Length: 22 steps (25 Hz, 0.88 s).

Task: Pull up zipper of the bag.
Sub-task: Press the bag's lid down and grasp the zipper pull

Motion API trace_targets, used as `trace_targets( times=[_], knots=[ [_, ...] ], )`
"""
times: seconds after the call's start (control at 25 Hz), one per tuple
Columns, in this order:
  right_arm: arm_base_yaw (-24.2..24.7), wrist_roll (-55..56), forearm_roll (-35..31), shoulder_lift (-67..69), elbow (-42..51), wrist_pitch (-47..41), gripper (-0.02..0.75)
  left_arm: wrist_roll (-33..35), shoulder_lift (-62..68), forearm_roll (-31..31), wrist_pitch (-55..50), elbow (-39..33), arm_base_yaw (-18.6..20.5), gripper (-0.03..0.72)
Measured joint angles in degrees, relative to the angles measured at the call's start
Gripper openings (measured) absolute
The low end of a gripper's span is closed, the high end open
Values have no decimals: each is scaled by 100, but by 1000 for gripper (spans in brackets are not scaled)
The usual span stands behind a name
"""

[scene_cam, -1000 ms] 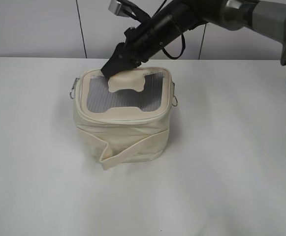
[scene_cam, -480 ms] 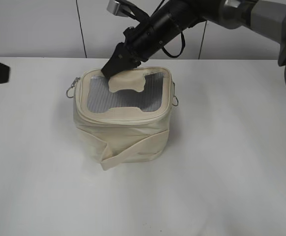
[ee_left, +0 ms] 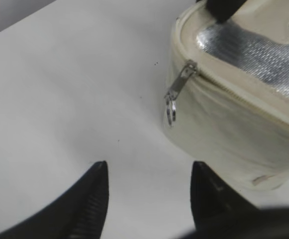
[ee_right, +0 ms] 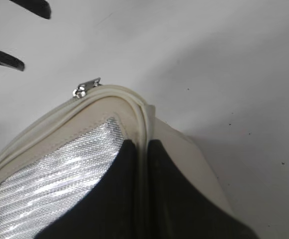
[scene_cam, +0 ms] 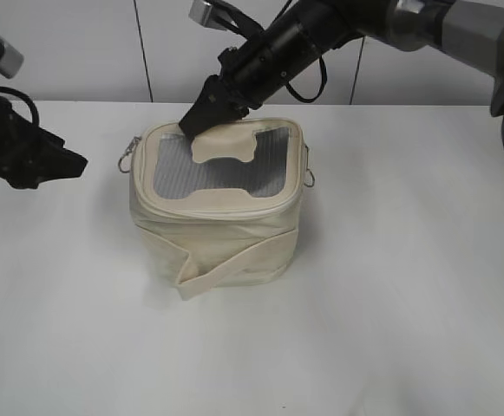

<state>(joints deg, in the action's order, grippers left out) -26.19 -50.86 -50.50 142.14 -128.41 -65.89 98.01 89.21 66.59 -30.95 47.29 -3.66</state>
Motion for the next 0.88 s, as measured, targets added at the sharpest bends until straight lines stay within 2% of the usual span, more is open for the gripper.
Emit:
trace_targets(
  times=[0.16,0.4,0.88],
  knots=[
    [0,22,0,0,0,0,48,734,357,530,59,5,-195,416],
    [0,60,0,0,0,0,46,1199,673,1127,428,12,-578,416],
    [0,83,0,0,0,0,45,1327,1174,1520,586,453,-684,416]
  ],
)
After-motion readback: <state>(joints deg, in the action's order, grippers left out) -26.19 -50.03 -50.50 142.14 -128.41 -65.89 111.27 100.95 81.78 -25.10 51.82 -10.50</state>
